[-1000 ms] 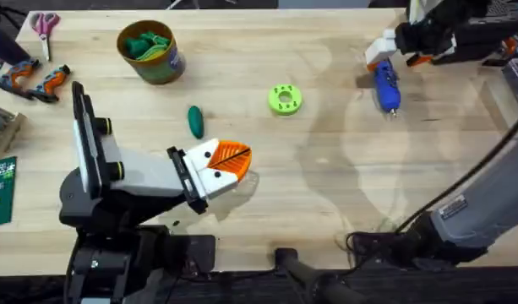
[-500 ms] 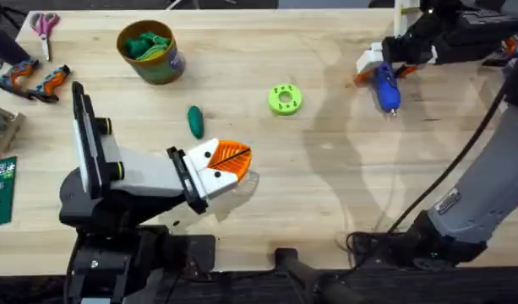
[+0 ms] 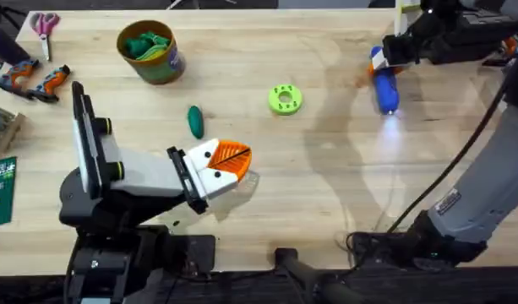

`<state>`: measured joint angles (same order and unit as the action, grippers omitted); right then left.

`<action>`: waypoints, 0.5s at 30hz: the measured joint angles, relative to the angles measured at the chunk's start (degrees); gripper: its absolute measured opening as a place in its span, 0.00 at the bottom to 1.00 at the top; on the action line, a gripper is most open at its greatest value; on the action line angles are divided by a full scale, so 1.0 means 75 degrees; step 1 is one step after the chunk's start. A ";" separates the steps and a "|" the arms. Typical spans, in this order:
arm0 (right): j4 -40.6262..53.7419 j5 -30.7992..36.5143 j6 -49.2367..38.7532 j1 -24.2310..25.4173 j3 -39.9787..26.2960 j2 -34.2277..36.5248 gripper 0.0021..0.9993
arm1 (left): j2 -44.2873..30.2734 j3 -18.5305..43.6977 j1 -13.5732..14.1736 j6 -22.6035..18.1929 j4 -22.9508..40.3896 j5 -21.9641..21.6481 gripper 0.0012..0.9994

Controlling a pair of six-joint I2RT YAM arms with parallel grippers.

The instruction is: Pick up the gripper from the table and insert it into the empty holder that is missing its gripper. Then pick up a screw, insert it into the mounting hole, and use the screwdriver to tighten it. Finally, clean up the table by picking up the vegetable and placing it into the bucket.

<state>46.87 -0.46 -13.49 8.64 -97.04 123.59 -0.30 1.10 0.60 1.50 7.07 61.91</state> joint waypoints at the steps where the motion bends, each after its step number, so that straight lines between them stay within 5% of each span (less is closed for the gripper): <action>1: 0.0050 0.0003 -0.0007 0.0000 -0.0012 0.0000 0.02 | 0.0001 0.0000 0.0003 0.0000 0.0000 0.0000 0.00; 6: 0.0838 -0.0005 -0.0010 -0.0008 -0.0040 -0.0068 0.03 | 0.0001 0.0000 0.0000 0.0000 0.0000 0.0000 0.00; 15: 0.2379 -0.0042 0.0200 -0.0567 0.0089 -0.3116 0.03 | -0.0001 0.0000 0.0002 0.0001 0.0000 0.0000 0.00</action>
<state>64.71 -0.77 -11.99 4.40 -96.37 100.22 -0.31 1.10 0.62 1.50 7.07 61.91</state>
